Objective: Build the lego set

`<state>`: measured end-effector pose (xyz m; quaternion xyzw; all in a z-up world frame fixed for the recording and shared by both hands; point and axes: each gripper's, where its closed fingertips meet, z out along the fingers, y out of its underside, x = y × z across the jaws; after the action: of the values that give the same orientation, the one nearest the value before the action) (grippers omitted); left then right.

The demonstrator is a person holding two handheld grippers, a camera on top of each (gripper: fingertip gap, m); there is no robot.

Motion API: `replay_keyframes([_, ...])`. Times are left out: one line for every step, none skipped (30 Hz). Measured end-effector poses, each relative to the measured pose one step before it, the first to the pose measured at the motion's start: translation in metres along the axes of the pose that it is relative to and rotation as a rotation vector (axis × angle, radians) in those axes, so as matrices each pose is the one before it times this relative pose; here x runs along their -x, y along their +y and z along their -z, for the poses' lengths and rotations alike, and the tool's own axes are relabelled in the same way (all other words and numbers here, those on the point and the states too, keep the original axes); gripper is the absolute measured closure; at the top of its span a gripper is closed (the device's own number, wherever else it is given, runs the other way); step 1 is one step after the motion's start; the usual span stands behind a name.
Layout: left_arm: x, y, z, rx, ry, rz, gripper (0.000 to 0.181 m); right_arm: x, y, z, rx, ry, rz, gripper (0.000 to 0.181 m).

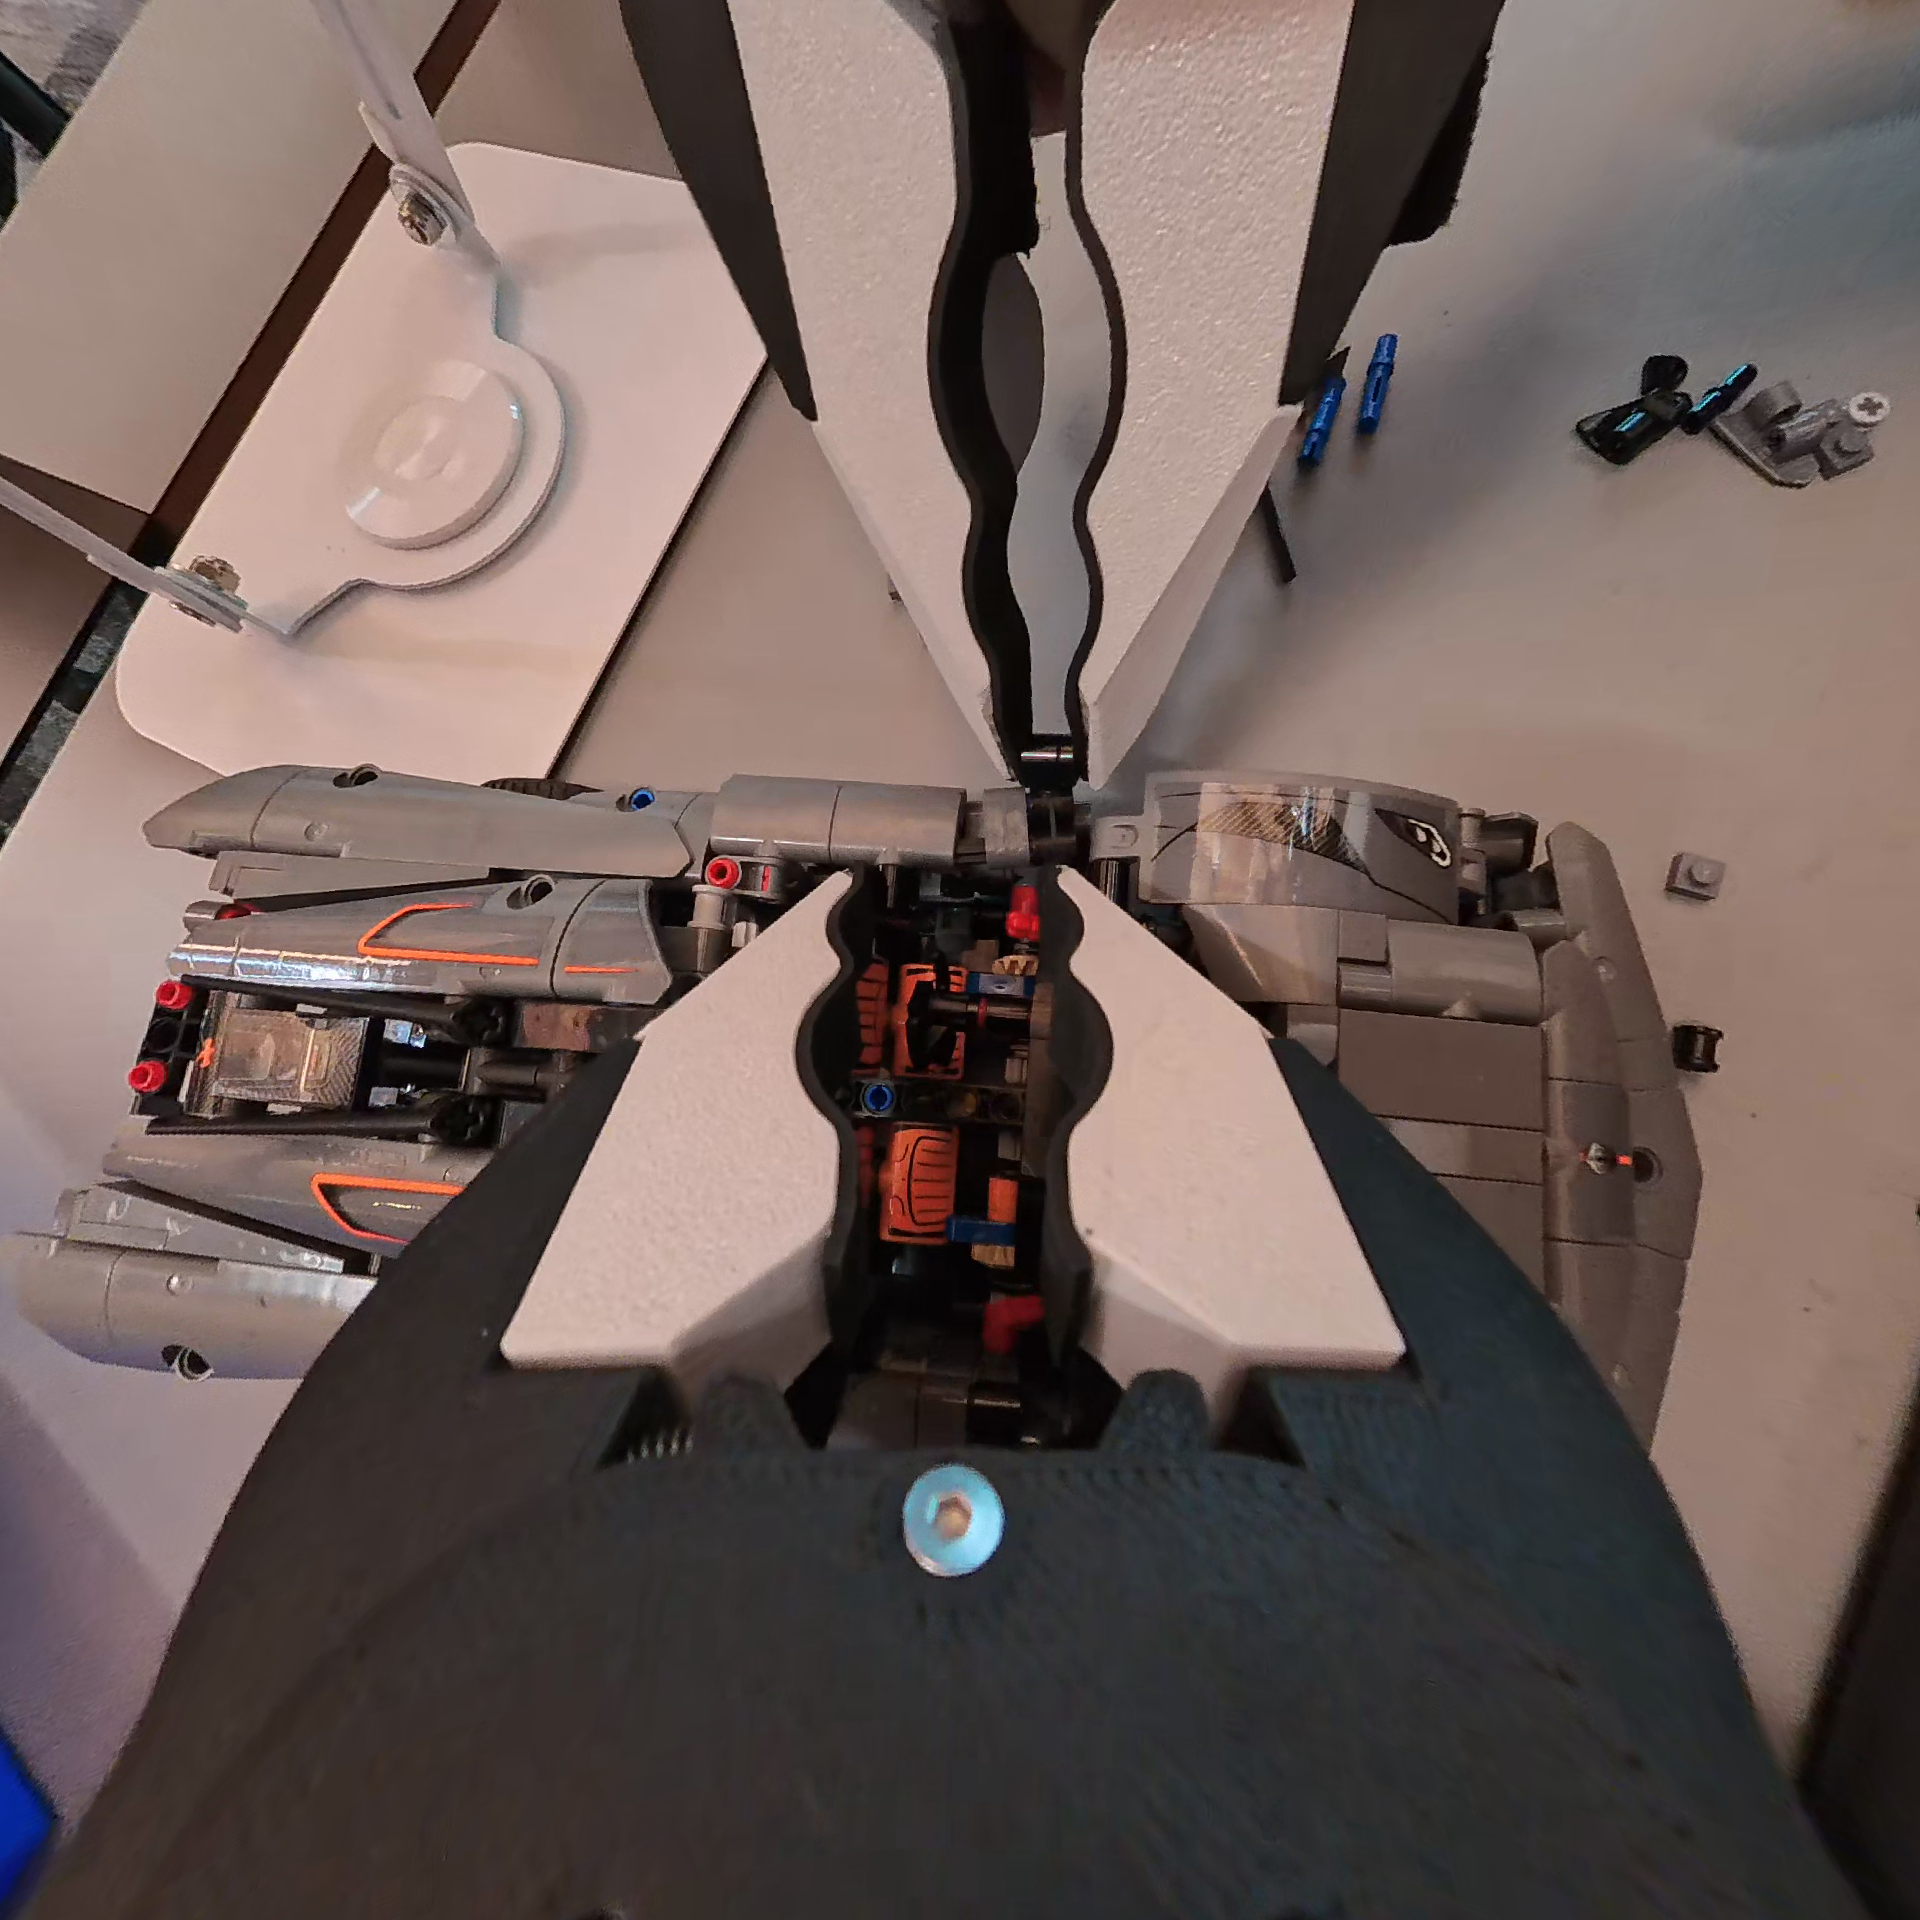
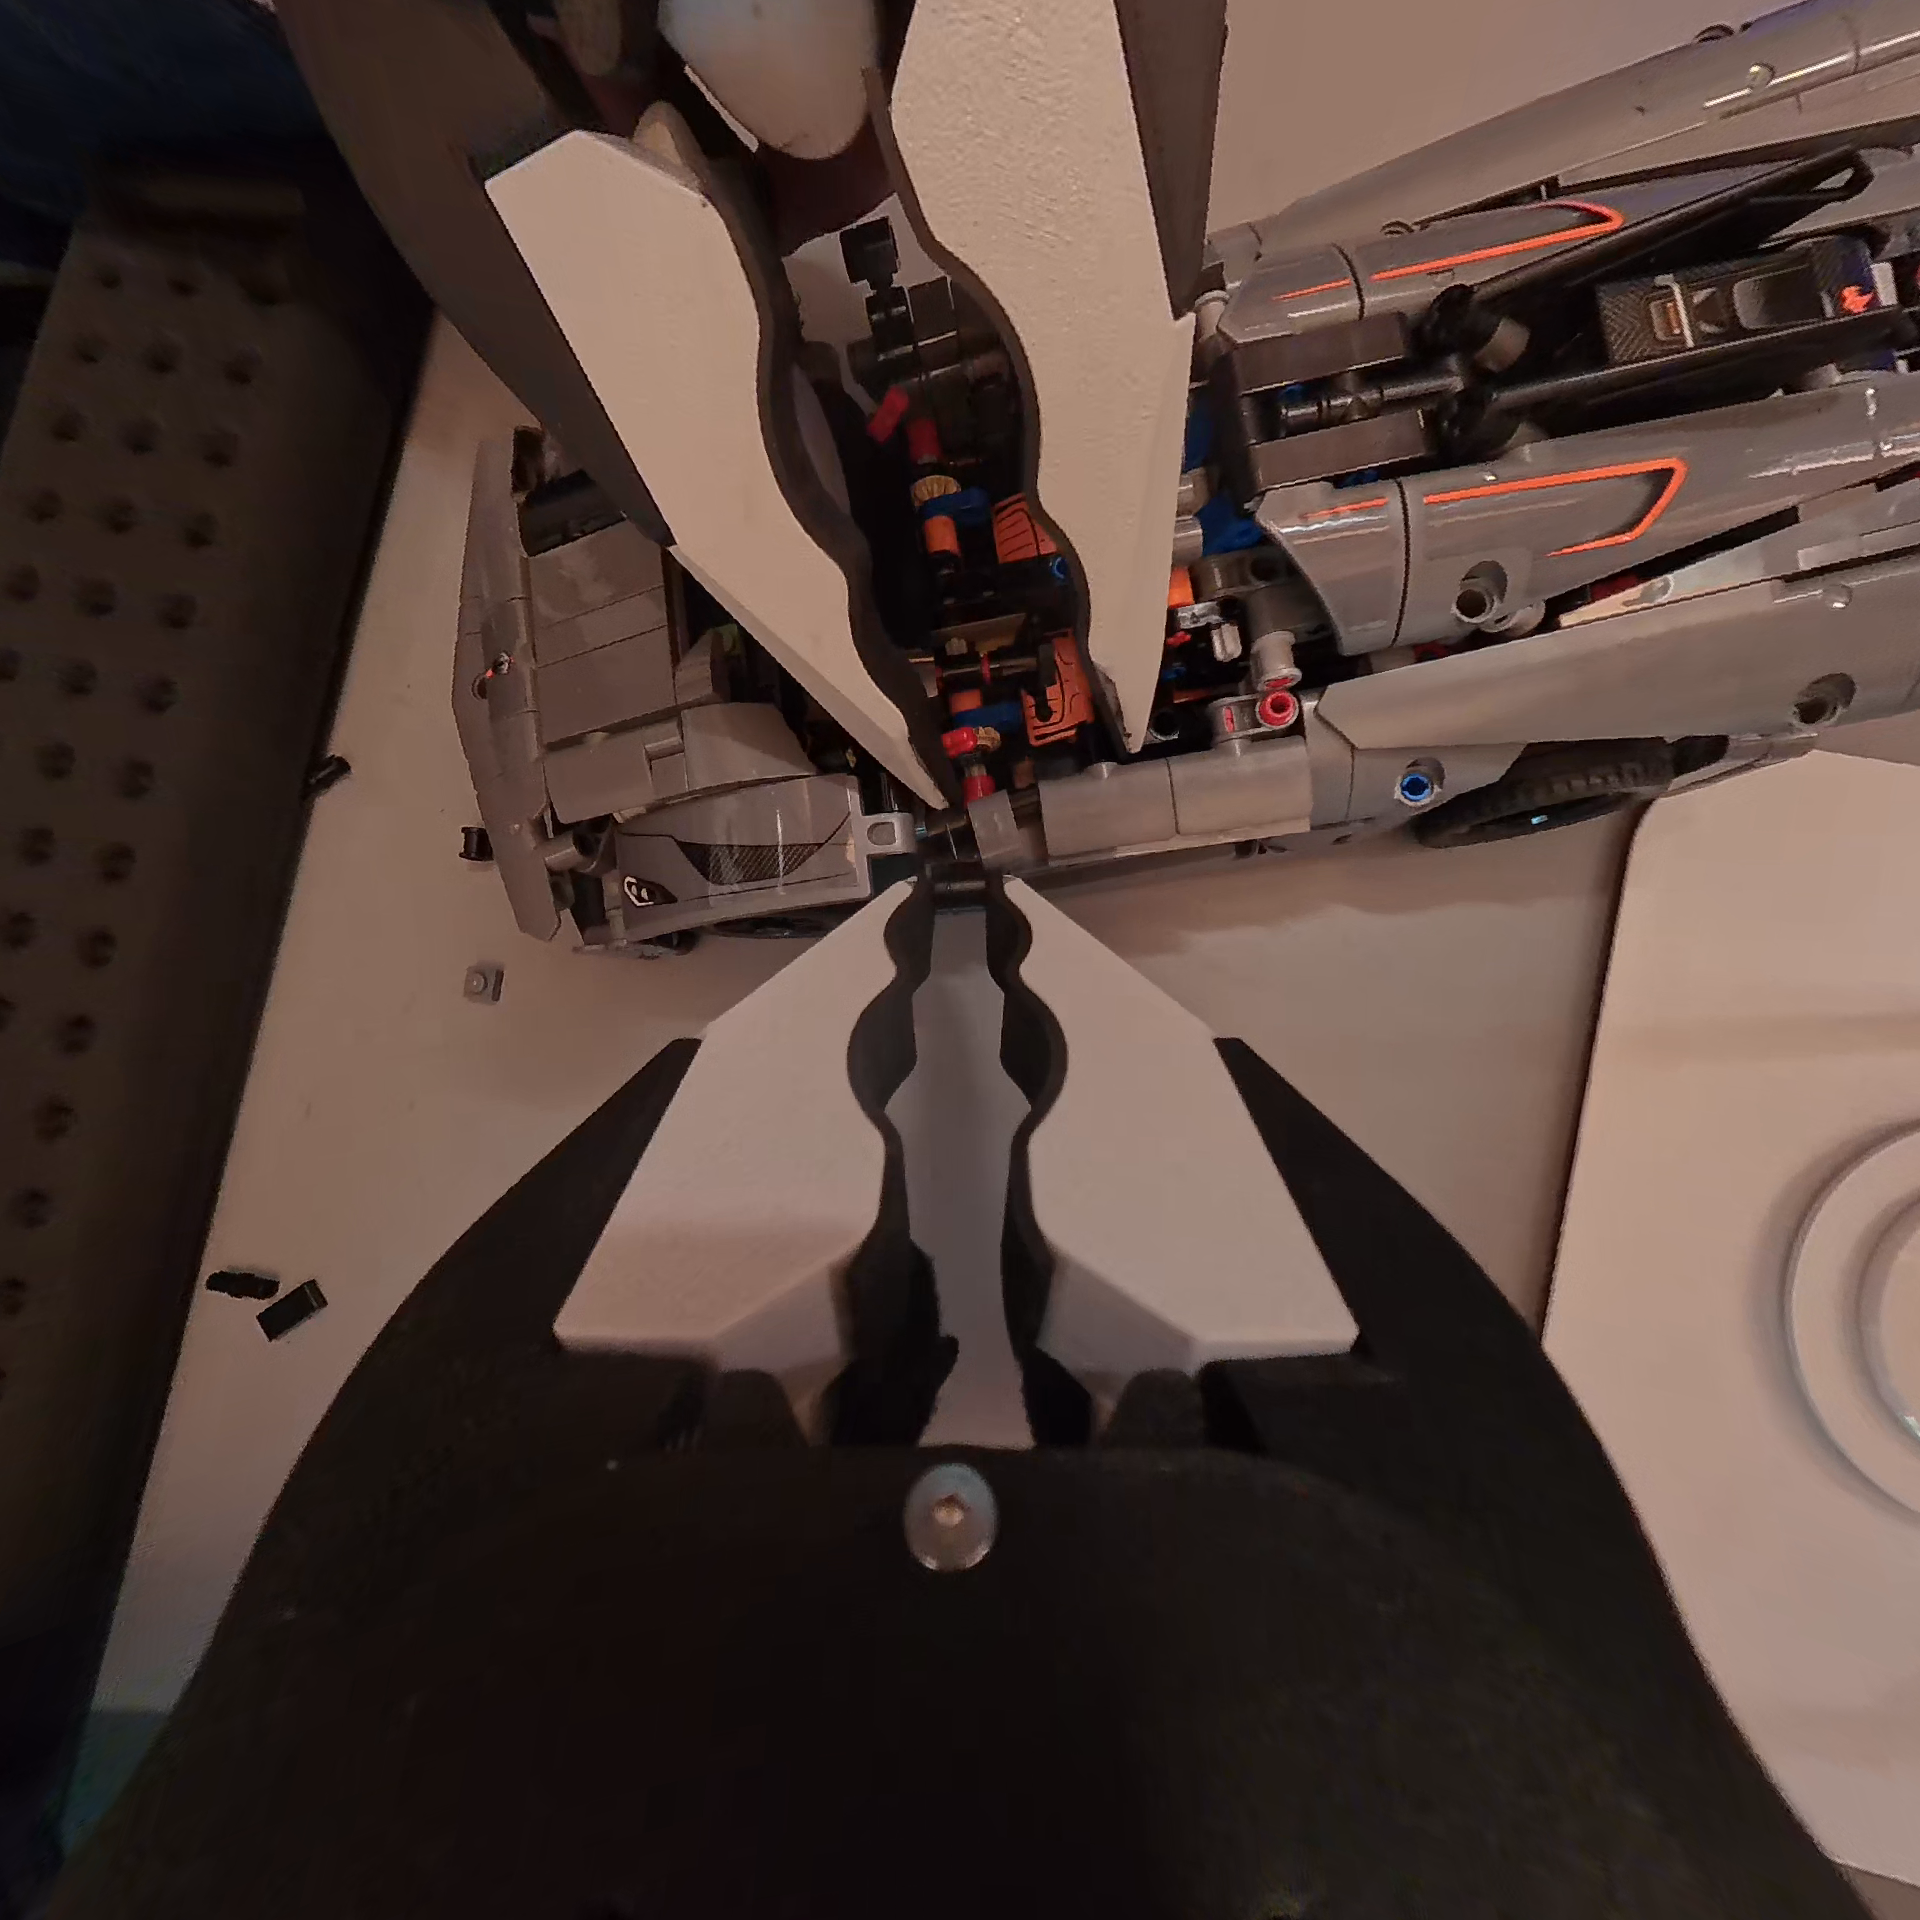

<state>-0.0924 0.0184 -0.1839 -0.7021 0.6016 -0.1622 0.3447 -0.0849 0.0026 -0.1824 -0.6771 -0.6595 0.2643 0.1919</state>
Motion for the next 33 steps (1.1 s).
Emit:
replay_keyframes([-0.00008, 0.00017, 0.00025, -0.0014, 0.0032, 0.0024, 0.151, 0.00008, -0.00019, 0.00025, -0.0007, -0.0004, 0.0002, 0.173])
replay_keyframes([-0.00018, 0.00027, 0.0002, -0.0015, 0.004, 0.0035, 0.151, 0.00012, -0.00014, 0.00015, -0.0001, -0.0006, -0.0002, 0.173])
replay_keyframes([-0.00005, 0.00014, 0.00006, -0.0019, 0.0038, 0.0045, 0.151, -0.00012, 0.00004, 0.00005, 0.0004, -0.0002, -0.0007, 0.173])
replay_keyframes([-0.00017, 0.00005, 0.00018, -0.0026, 0.0045, 0.0041, 0.151, -0.00011, 0.00016, 0.00009, 0.0012, 0.0005, -0.0008, 0.173])
replay_keyframes([-0.00002, 0.00005, 0.00002, -0.002, 0.0035, 0.0031, 0.15, 0.00018, -0.0001, 0.00004, 0.0022, 0.0017, 0.0001, 0.173])
replay_keyframes([-0.00008, 0.00013, 0.00009, -0.001, 0.0028, 0.0024, 0.151, -0.00006, 0.0, -0.00003, 0.0032, 0.0023, 0.0005, 0.173])
replay_keyframes([-0.00009, 0.00011, 0.0001, -0.0007, 0.0018, 0.0012, 0.151, -0.00016, 0.00001, 0.00004, 0.0028, 0.0012, -0.0014, 0.173])
replay_keyframes([-0.00005, 0.0, -0.00004, -0.0004, 0.0014, 0.0023, 0.151, -0.00037, 0.00007, 0.00018, 0.0017, 0.0004, -0.0025, 0.173])
replay_keyframes([0.00009, 0.00009, 0.00003, 0.0002, 0.0005, 0.0008, 0.151, -0.00032, 0.00011, -0.00001, 0.0005, 0.0003, -0.0019, 0.173])
replay_keyframes([-0.00006, 0.0, 0.00002, 0.0004, -0.0004, -0.0014, 0.151, -0.00021, 0.00018, 0.00007, -0.0001, -0.0002, -0.0023, 0.173])
replay_keyframes([0.00003, 0.0001, 0.00005, 0.0002, 0.0003, 0.0006, 0.151, 0.00002, 0.00024, 0.00011, -0.0003, -0.0009, -0.003, 0.173])
replay_keyframes([0.00009, 0.00002, -0.00003, -0.0003, 0.0006, 0.0019, 0.15, -0.00041, 0.00017, -0.00004, 0.0001, -0.0002, -0.0026, 0.173])
replay_keyframes([0.00003, 0.0, 0.00001, -0.0004, 0.0003, 0.0007, 0.15, -0.00047, 0.00018, -0.00008, 0.0006, 0.0011, -0.0015, 0.173])
replay_keyframes([0.00009, 0.00005, -0.0001, -0.0001, -0.0002, 0.0001, 0.151, -0.00031, 0.0001, 0.00005, 0.0014, 0.0016, -0.0016, 0.173])
replay_keyframes([0.0001, 0.00003, -0.00003, 0.0003, 0.0001, 0.0011, 0.15, 0.0, -0.00002, 0.00016, 0.0018, 0.002, -0.0021, 0.173])
replay_keyframes([0.00009, -0.00001, -0.00005, 0.0, 0.0002, 0.001, 0.15, -0.00044, -0.00001, 0.0001, 0.0017, 0.002, -0.0017, 0.173])
replay_keyframes([0.00007, -0.00002, -0.00014, -0.0006, -0.0002, 0.0006, 0.15, -0.00049, 0.00029, 0.0, 0.0009, 0.0014, -0.0018, 0.173])
replay_keyframes([0.00011, 0.00003, 0.00002, -0.0003, -0.0004, 0.0009, 0.15, -0.00064, 0.00006, 0.00002, -0.0002, 0.0006, -0.0022, 0.173])
replay_keyframes([0.00024, 0.0, -0.00002, -0.0004, -0.0008, 0.0012, 0.15, -0.00045, 0.00001, 0.00024, -0.0009, 0.0003, -0.0027, 0.173])
replay_keyframes([0.00029, -0.00003, -0.00003, -0.0006, -0.0011, 0.0012, 0.15, -0.00011, -0.00025, 0.00001, -0.0013, 0.0008, -0.0026, 0.173])
replay_keyframes([0.00012, -0.00008, -0.00002, -0.0006, -0.0013, -0.0006, 0.151, -0.00046, -0.00016, -0.00003, -0.0009, 0.0012, -0.0015, 0.173])
replay_keyframes([0.00018, 0.00001, -0.00012, -0.0004, -0.0008, 0.0002, 0.151, -0.00035, 0.00009, -0.00001, -0.0002, 0.0012, -0.0017, 0.173])
replay_keyframes([0.00018, -0.00004, -0.00007, -0.0002, -0.0007, 0.0015, 0.151, -0.00022, 0.00021, 0.00006, 0.0001, 0.0011, -0.0022, 0.173])
replay_keyframes([0.00013, 0.00001, 0.00001, -0.0004, -0.0001, 0.0, 0.151, -0.00014, 0.00014, 0.00012, -0.0001, 0.0009, -0.0012, 0.173])
replay_keyframes([0.00003, -0.00004, -0.00004, -0.0002, 0.0005, 0.0, 0.151, -0.00005, -0.00005, 0.0, -0.0002, -0.0005, -0.0011, 0.173])
replay_keyframes([0.00001, -0.00007, -0.00003, -0.0005, 0.0001, -0.0003, 0.151, -0.00018, 0.0001, -0.00007, -0.001, -0.0017, -0.0016, 0.173])
replay_keyframes([0.00015, 0.00007, 0.00002, 0.0001, -0.0002, 0.0012, 0.151, -0.00008, -0.00002, -0.00001, -0.002, -0.0016, -0.0016, 0.173])
replay_keyframes([0.00013, 0.00002, 0.00001, 0.0001, -0.0011, 0.0003, 0.151, -0.00024, -0.00016, 0.00001, -0.002, -0.0006, -0.0011, 0.173])
replay_keyframes([0.00022, -0.00004, -0.00008, 0.0003, -0.0012, 0.0004, 0.151, -0.00021, -0.00005, 0.00002, -0.0008, 0.0005, -0.0009, 0.173])
replay_keyframes([0.00015, 0.00008, -0.00009, 0.0001, -0.0005, 0.0, 0.151, -0.00014, -0.00001, -0.00002, 0.0005, 0.0012, -0.0002, 0.173])
replay_keyframes([0.00006, 0.00001, 0.0, 0.0001, -0.0004, 0.0001, 0.152, -0.00016, 0.00001, -0.00005, 0.0011, 0.0016, 0.0005, 0.173])
replay_keyframes([0.00012, 0.00005, -0.00005, 0.001, -0.0006, 0.0018, 0.151, -0.00002, 0.00001, 0.00004, 0.0014, 0.0021, 0.0006, 0.173])
replay_keyframes([0.00011, 0.0001, -0.00014, 0.0013, -0.0005, -0.0002, 0.151, -0.00018, -0.00001, -0.00008, 0.0015, 0.0019, 0.0004, 0.173])
